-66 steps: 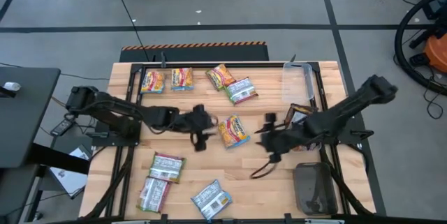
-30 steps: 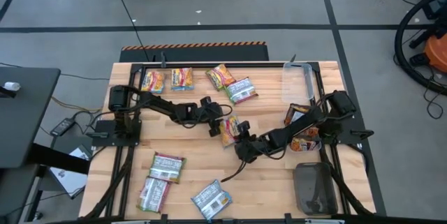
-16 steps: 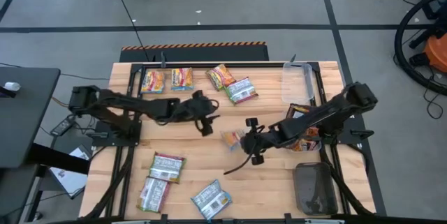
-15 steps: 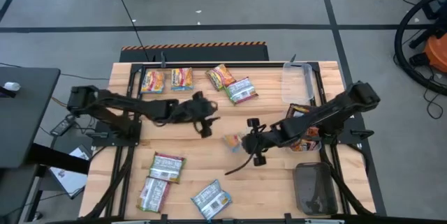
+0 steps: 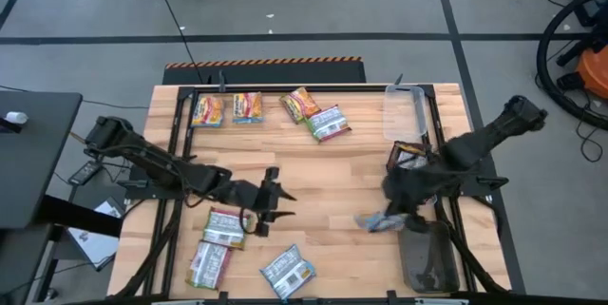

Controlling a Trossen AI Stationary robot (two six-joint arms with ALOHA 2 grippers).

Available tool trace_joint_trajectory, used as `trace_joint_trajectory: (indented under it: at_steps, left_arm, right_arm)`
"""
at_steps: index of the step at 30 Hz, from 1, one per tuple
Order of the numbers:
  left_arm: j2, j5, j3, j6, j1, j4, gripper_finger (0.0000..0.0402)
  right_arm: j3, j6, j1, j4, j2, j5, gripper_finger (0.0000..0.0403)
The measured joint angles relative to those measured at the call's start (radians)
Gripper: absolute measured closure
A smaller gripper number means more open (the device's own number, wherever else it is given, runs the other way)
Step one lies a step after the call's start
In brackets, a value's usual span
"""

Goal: Sort Maruchan noodles
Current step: Put the blue noodle pack into the black bin

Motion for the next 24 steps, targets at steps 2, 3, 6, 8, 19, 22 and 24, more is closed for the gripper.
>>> trace_joint_trajectory:
  at_steps: [2,3,6,8,19,22,24]
  left_arm:
    - [-0.027,-0.021,0.0,-0.003,-0.022,-0.022,0.023]
    - [-0.04,-0.028,0.001,-0.006,-0.029,-0.021,0.023]
    - [-0.084,-0.037,0.0,-0.017,-0.051,-0.04,0.023]
    - [-0.113,-0.034,0.0,-0.026,-0.066,-0.044,0.023]
    - [-0.144,0.032,0.001,-0.023,-0.128,0.071,0.023]
    - [-0.144,0.032,0.001,-0.02,-0.127,0.094,0.023]
    - [-0.144,0.032,0.001,-0.02,-0.121,0.106,0.023]
  right_arm:
    - [0.0,0.107,0.067,-0.058,-0.034,0.02,0.0398]
    - [-0.007,0.169,0.105,-0.082,-0.049,0.023,0.0398]
    - [-0.047,0.346,0.212,-0.098,-0.085,0.015,0.0398]
    - [-0.088,0.473,0.285,-0.072,-0.103,-0.005,0.0398]
    - [-0.315,0.742,0.473,0.137,-0.096,0.027,0.0398]
    - [-0.359,0.746,0.472,0.121,-0.094,0.037,0.0393]
    - [-0.374,0.748,0.463,0.087,-0.099,0.042,0.0387]
